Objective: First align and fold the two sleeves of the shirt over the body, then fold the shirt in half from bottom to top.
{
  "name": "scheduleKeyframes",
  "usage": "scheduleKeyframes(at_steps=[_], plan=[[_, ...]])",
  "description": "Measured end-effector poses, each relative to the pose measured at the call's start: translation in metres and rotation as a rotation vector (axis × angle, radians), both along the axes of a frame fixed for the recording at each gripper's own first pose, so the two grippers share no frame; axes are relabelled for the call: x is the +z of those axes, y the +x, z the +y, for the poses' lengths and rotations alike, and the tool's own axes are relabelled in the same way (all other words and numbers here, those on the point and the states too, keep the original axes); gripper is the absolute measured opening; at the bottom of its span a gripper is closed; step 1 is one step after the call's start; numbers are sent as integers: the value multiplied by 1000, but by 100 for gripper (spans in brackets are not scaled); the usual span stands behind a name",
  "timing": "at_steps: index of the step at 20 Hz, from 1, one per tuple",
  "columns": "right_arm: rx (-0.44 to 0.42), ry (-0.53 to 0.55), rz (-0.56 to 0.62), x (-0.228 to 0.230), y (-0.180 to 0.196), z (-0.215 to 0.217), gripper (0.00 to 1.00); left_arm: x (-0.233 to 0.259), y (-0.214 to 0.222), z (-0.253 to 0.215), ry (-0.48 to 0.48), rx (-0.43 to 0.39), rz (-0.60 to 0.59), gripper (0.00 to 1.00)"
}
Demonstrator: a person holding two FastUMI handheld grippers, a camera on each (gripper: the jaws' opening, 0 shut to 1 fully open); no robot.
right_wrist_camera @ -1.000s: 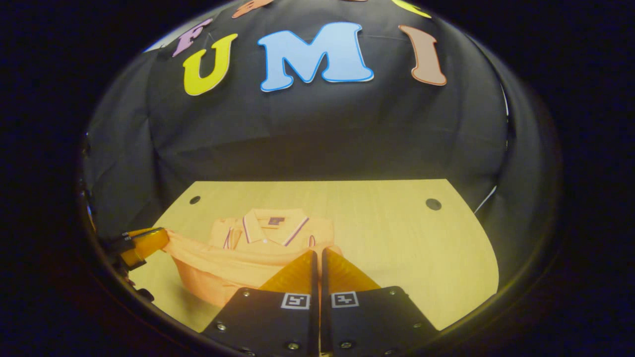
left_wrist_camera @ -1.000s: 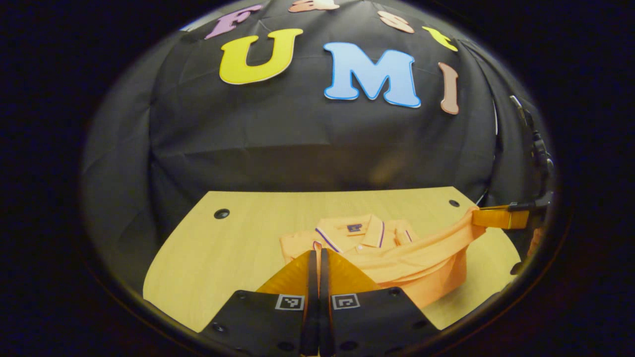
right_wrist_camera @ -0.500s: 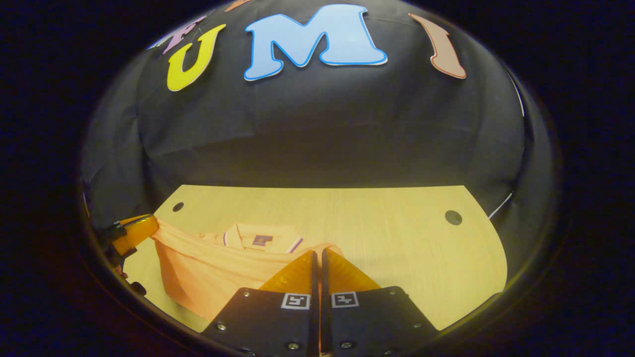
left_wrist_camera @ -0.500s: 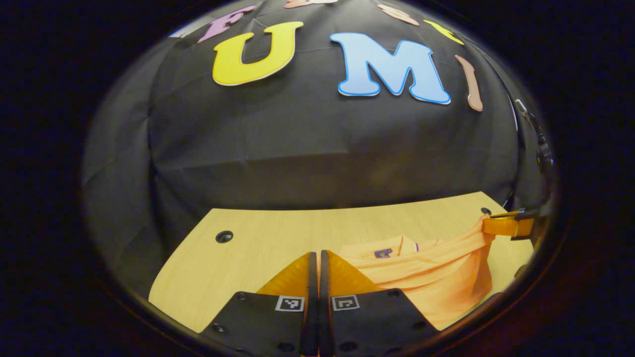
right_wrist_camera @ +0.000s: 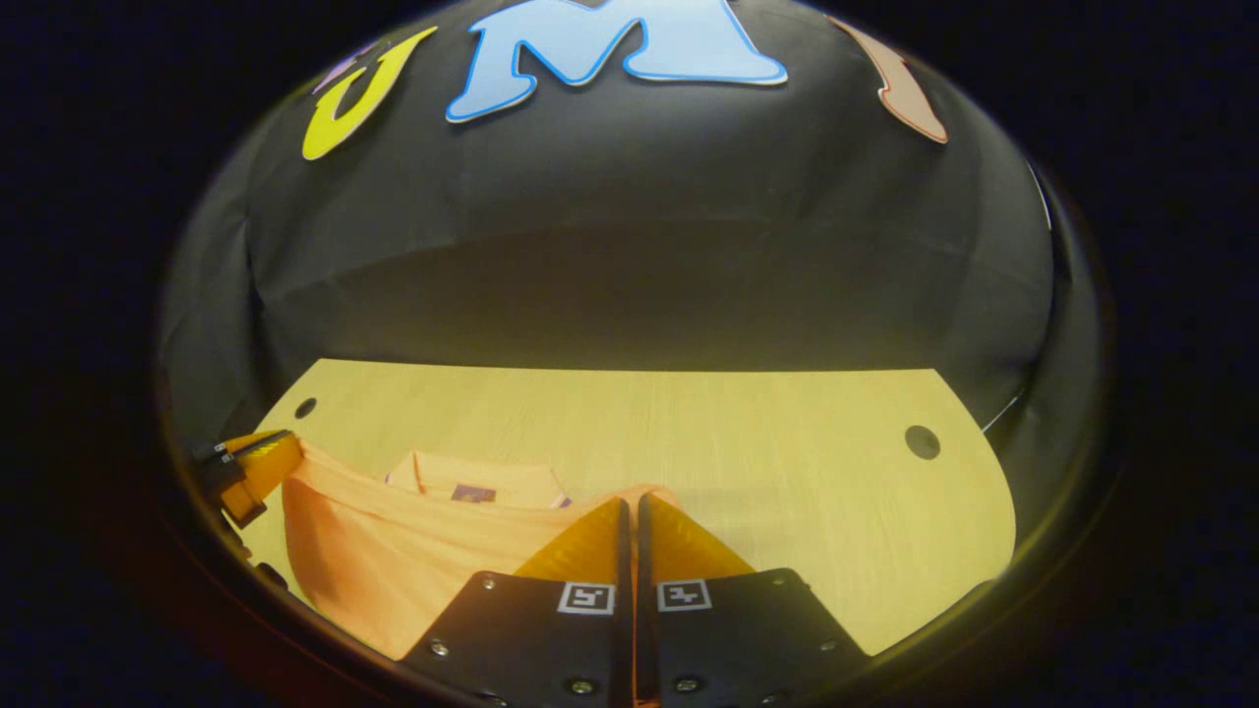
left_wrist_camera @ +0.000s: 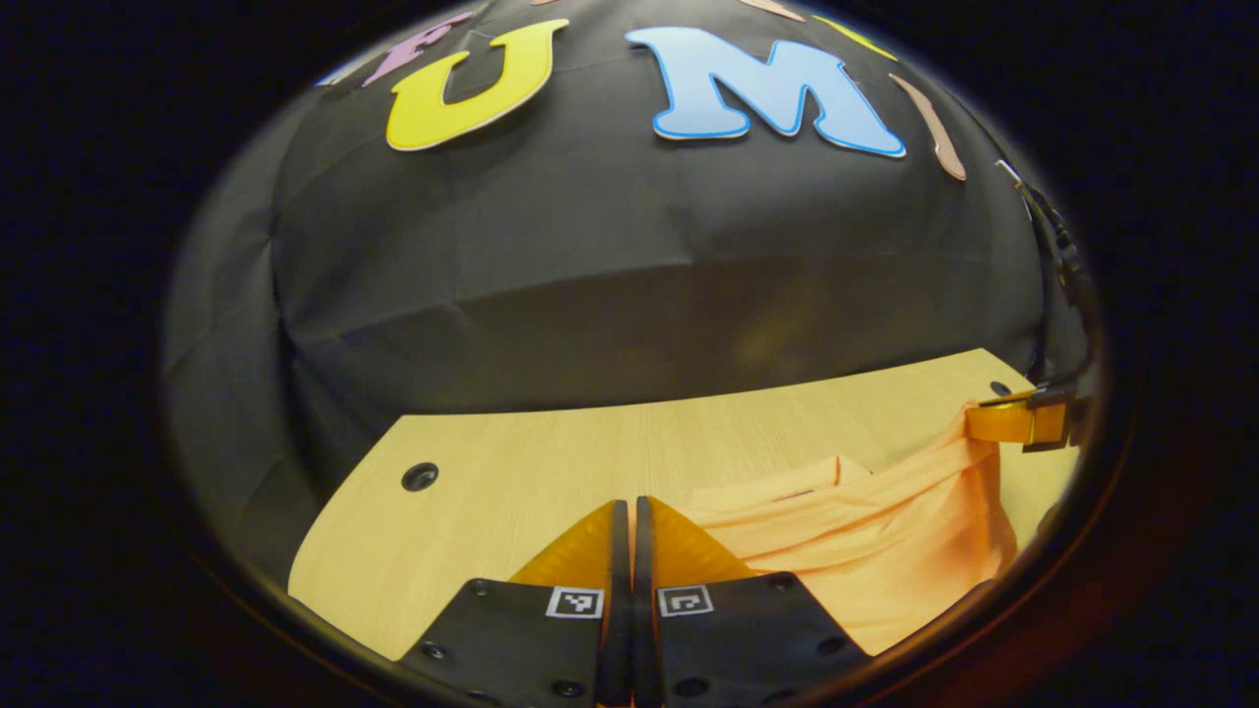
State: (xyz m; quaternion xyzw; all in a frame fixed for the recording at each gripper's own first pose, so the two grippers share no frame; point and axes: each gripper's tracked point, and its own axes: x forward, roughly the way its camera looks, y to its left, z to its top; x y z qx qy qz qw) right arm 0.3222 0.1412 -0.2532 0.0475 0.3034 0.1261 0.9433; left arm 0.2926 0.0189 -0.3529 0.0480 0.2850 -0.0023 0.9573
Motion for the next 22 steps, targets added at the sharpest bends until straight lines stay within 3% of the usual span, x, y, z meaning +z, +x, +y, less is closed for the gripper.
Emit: scheduleKeyframes(at_steps=[5,7,8,9,10,11,13,14,15,16,20,22], plan=[[10,-38,20,-9,-1,4,5,-15,0,-1,1,6,24,7],[19,-43,19,-6,-4,3,8,-11,-4,0,-6,6,24,13],[26,-49,12,-4,-6,2,10,-9,-4,-2,-16,4,27,21],[31,-58,10,-1,-10,1,16,-8,-6,-1,-22,7,30,20],[37,-66,6,2,-13,0,19,-5,-10,-3,-40,6,34,31],[45,-73,3,6,-17,0,36,0,-13,-3,-53,12,33,42],[50,-85,-27,20,-24,-4,55,13,-18,-6,-61,16,11,64],[53,-88,-46,27,-28,-5,63,21,-22,-7,-55,15,-4,69],[55,-89,-68,36,-33,-7,82,30,-28,-7,-47,15,-17,75],[57,-89,-90,46,-40,-9,88,40,-34,-9,-41,15,-32,88],[60,-51,-200,95,-73,-21,90,87,-60,-16,-33,27,-104,100],[65,-35,-256,119,-92,-28,90,115,-75,-21,-25,31,-153,95]])
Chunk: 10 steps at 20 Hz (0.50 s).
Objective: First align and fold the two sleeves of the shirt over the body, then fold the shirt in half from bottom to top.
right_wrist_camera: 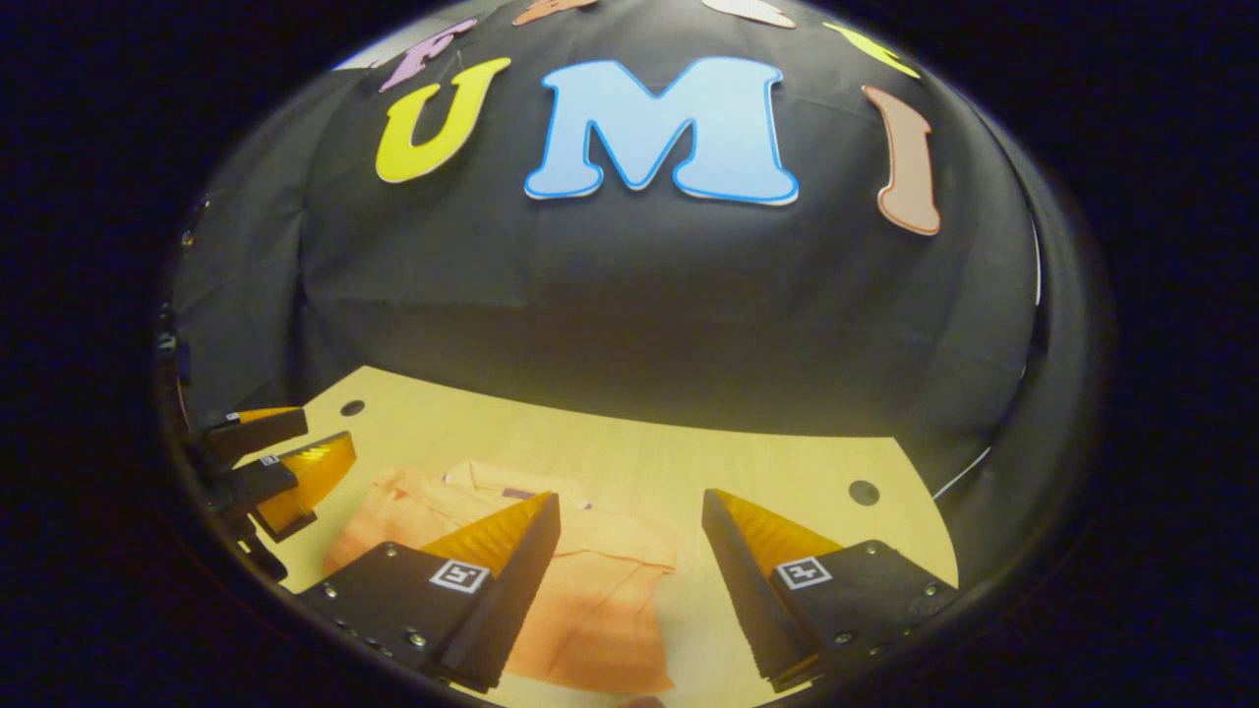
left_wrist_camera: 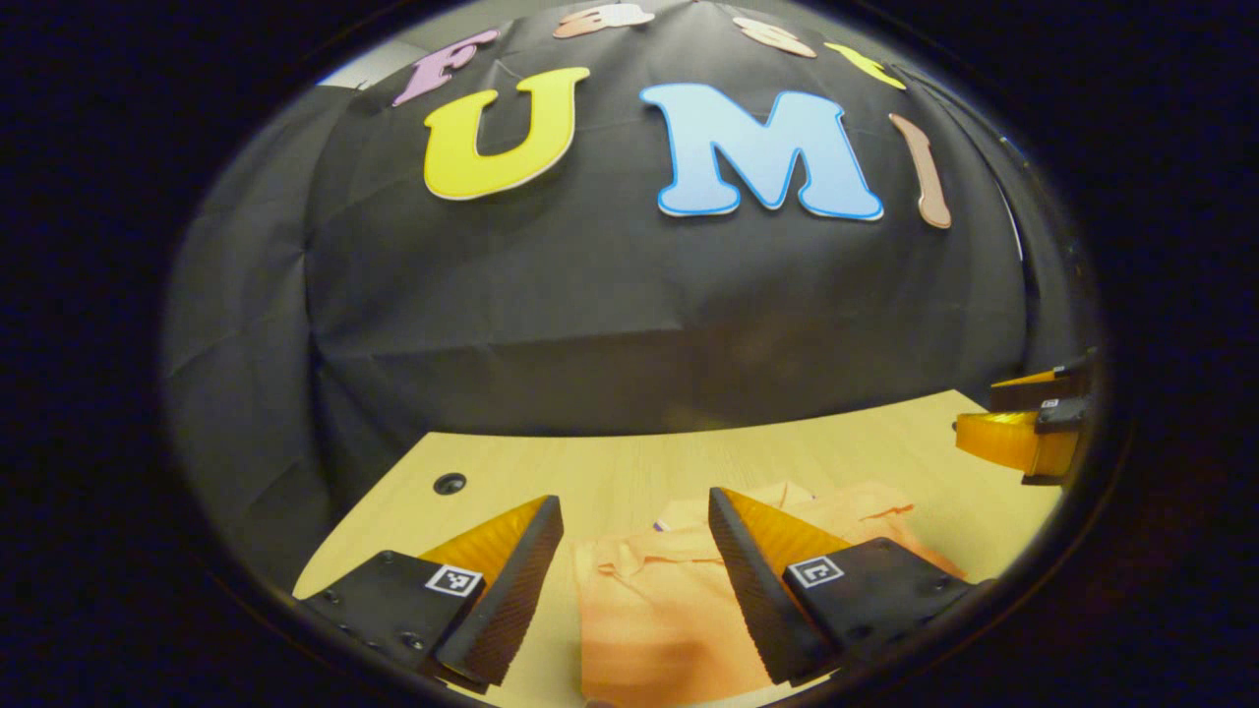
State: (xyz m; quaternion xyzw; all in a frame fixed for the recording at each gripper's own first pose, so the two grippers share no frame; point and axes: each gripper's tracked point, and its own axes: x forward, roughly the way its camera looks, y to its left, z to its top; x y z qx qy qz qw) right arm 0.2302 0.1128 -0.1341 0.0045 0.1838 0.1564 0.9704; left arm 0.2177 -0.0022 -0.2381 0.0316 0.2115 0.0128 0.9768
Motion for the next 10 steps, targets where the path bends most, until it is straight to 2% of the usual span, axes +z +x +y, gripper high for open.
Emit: scheduleKeyframes(at_steps=[1,2,3,5,7,10], plan=[[4,7,-26,12,-10,-4,90,14,-8,-4,0,1,-22,94],[9,14,-51,21,-22,-8,89,26,-17,-7,1,3,-44,100],[13,21,-77,31,-32,-13,90,38,-26,-9,2,9,-67,100],[22,31,-132,51,-53,-21,90,63,-44,-16,-5,19,-115,93],[32,45,-180,68,-75,-29,90,87,-65,-20,-5,32,-158,100],[50,72,-239,88,-106,-37,90,117,-95,-24,-2,48,-217,100]])
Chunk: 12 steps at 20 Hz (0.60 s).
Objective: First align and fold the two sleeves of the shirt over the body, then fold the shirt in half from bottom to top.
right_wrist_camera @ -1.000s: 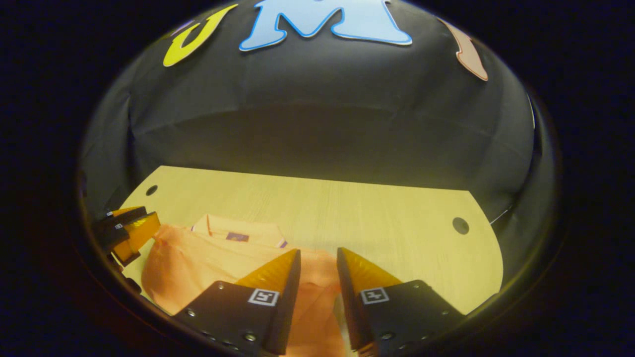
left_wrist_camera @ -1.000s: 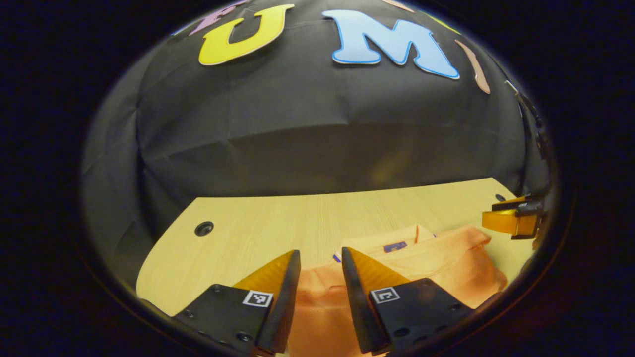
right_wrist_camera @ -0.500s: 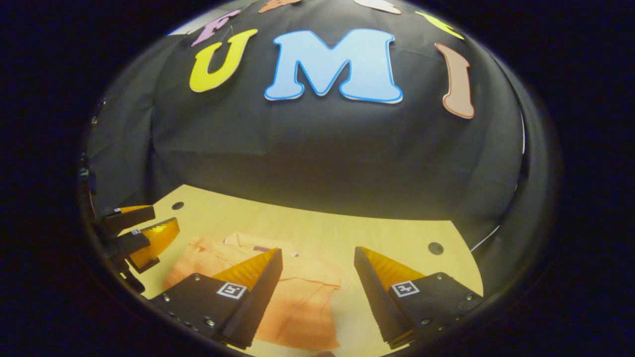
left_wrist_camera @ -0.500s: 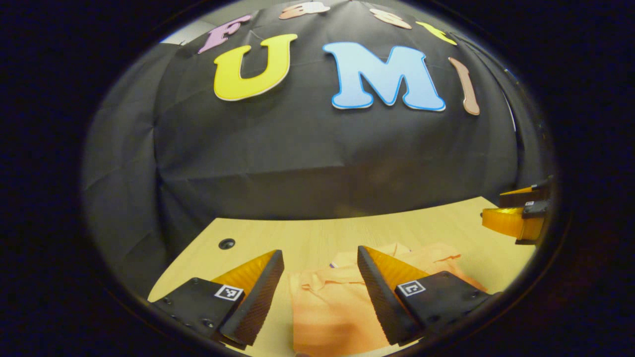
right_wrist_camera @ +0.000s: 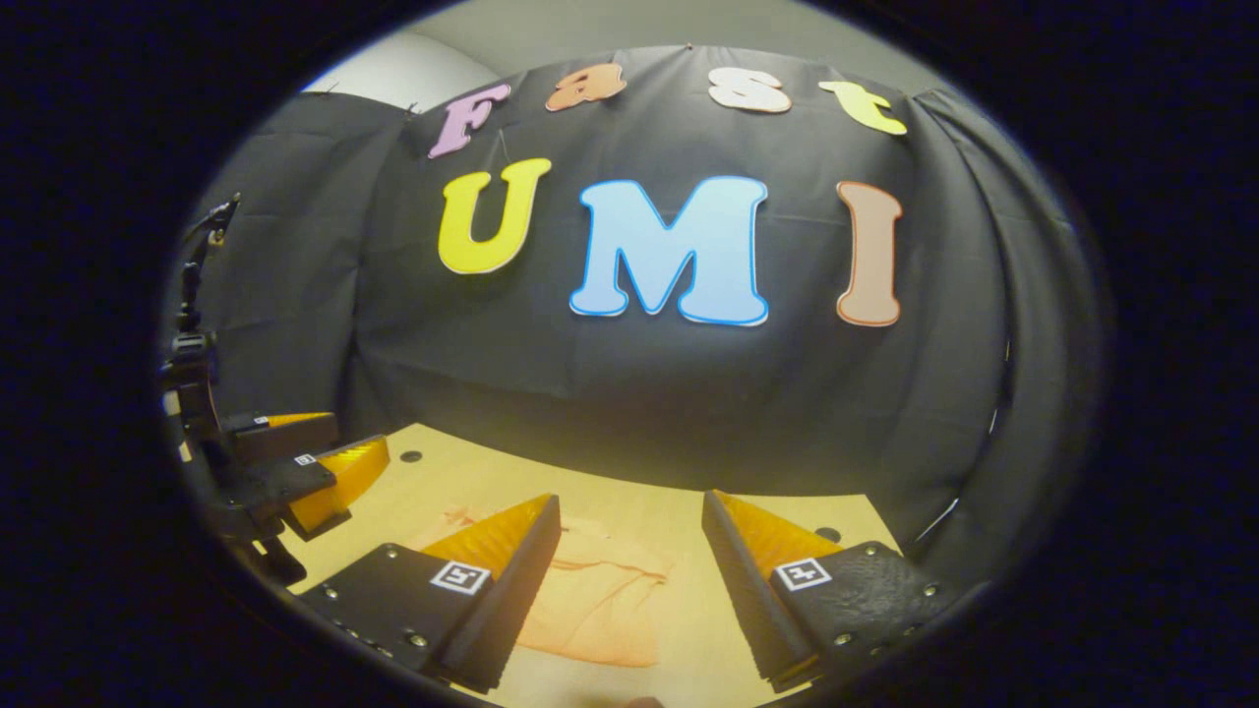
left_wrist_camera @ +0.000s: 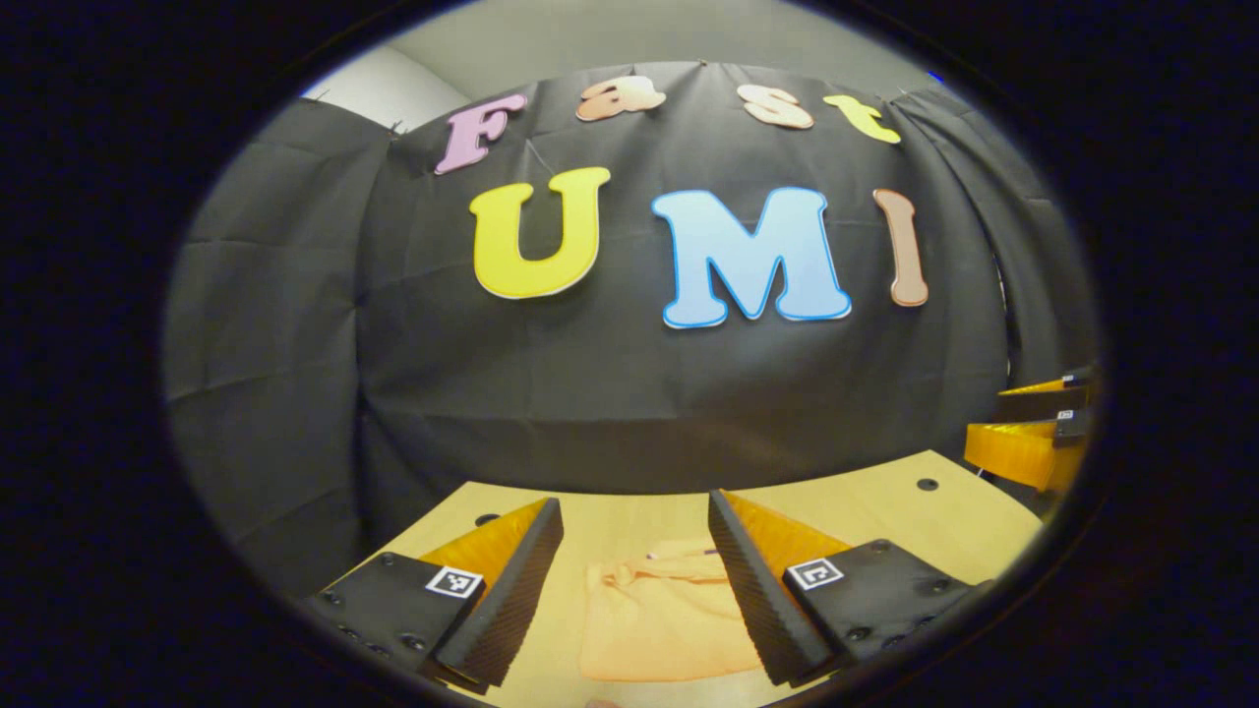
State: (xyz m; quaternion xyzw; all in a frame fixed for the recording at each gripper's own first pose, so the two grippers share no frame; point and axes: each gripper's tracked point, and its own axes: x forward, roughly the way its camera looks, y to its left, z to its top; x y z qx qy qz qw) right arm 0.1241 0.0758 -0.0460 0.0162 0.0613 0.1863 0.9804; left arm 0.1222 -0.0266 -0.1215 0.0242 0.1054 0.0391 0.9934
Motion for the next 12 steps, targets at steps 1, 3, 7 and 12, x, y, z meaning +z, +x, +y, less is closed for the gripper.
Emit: scheduleKeyframes(at_steps=[1,3,7,12], plan=[[4,8,-14,5,-9,-2,90,10,-6,1,0,6,-15,100],[2,23,-38,16,-24,-8,88,27,-26,1,1,12,-50,100],[-42,34,-97,33,-51,-24,90,52,-54,2,21,-4,-108,100],[-95,66,-121,45,-82,-28,90,74,-76,2,19,-41,-144,96]])
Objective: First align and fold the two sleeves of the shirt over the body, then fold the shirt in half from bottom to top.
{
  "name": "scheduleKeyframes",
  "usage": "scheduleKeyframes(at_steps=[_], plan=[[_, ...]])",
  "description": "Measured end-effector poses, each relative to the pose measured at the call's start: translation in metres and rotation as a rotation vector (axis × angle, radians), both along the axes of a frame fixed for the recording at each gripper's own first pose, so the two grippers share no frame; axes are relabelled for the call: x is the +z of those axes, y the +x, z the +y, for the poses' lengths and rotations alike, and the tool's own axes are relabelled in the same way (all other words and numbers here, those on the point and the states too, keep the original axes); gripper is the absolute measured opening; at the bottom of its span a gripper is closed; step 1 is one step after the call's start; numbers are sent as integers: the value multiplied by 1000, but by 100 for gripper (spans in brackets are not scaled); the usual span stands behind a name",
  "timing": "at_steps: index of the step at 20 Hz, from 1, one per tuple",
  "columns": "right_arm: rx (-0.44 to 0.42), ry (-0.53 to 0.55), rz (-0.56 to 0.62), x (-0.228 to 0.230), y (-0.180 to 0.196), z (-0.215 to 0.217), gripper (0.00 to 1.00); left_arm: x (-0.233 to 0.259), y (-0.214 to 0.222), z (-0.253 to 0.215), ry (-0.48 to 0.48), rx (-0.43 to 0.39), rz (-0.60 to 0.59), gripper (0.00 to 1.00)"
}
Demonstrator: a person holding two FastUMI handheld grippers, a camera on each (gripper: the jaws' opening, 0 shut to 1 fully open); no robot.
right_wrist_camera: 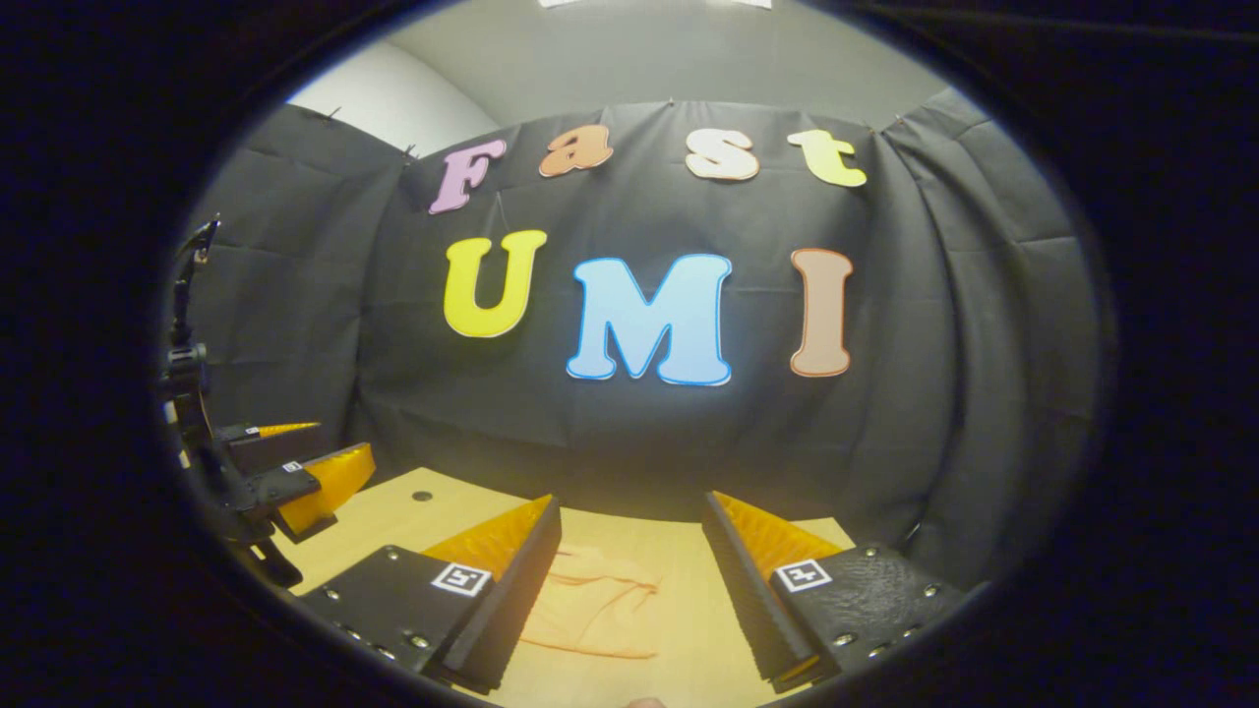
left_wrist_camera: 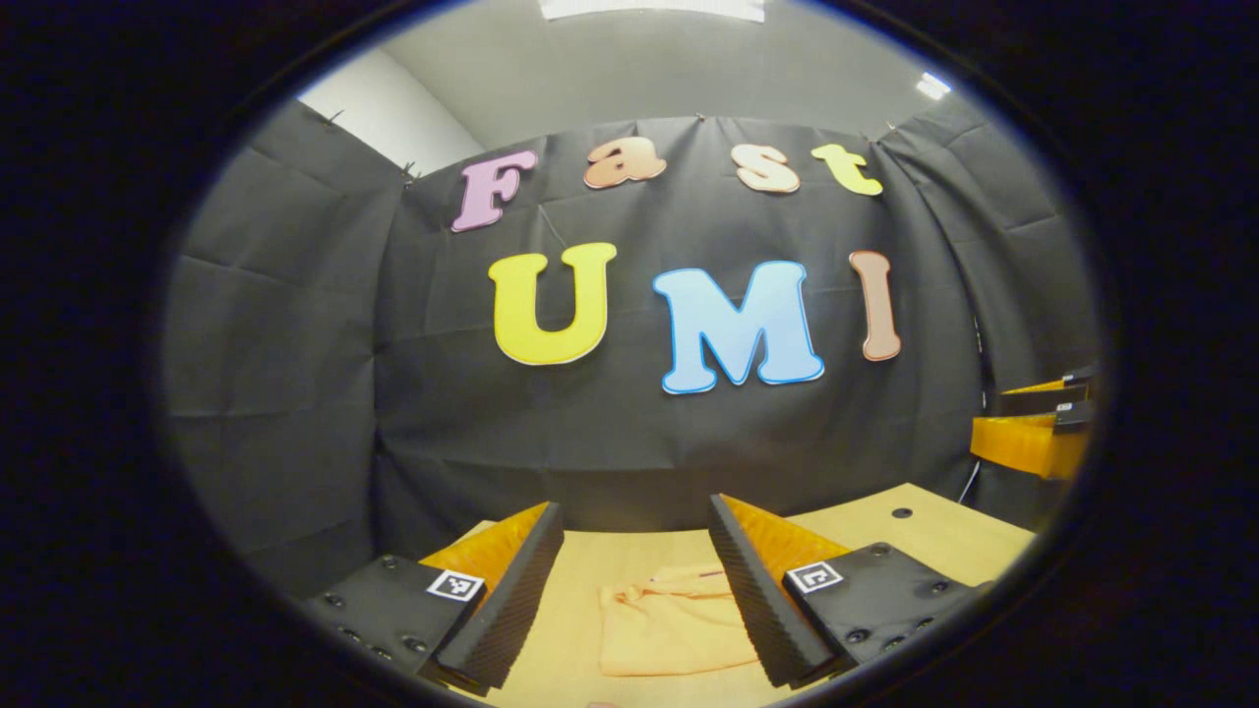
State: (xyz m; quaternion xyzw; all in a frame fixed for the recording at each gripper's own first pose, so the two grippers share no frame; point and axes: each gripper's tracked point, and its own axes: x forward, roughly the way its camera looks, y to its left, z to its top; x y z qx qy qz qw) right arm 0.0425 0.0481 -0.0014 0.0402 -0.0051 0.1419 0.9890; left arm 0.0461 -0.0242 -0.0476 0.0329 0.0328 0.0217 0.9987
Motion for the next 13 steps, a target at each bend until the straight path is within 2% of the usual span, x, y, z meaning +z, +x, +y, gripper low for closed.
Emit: scheduleKeyframes(at_steps=[1,2,6,7,9,13], plan=[[-9,3,0,1,-6,0,90,1,-5,3,6,-2,-2,96],[-20,2,-1,0,-12,0,90,8,-18,0,7,-4,3,100],[-47,-17,-10,1,-29,-4,90,12,-32,5,-19,-5,16,100],[-48,-22,-12,1,-32,-5,90,16,-33,5,-22,-3,9,96],[-43,-28,-29,6,-40,-5,96,18,-39,4,-25,3,12,96],[-39,-33,-39,5,-44,-10,94,22,-45,-7,-11,8,18,96]])
